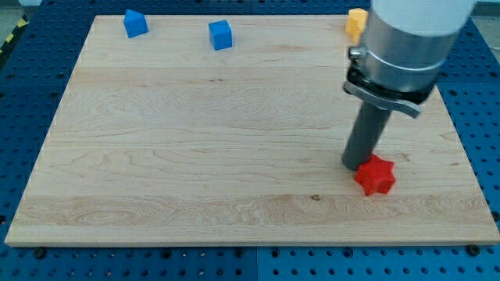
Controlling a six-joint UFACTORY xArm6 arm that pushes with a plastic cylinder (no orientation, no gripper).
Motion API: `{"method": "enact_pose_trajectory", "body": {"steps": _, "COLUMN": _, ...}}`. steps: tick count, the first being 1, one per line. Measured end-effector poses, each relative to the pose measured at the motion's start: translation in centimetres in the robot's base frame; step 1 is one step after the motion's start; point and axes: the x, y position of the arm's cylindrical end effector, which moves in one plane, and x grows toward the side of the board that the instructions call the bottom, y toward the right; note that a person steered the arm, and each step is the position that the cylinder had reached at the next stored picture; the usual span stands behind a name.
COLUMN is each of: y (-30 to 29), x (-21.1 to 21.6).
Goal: Push the red star slightly right
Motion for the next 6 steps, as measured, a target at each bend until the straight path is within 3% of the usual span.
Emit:
{"method": "enact_pose_trajectory", "body": {"steps": 3, "y": 1.7, "x": 4.7}}
{"method": "enact_pose_trajectory", "body": {"steps": 6, "y": -1.1, "x": 6.9}}
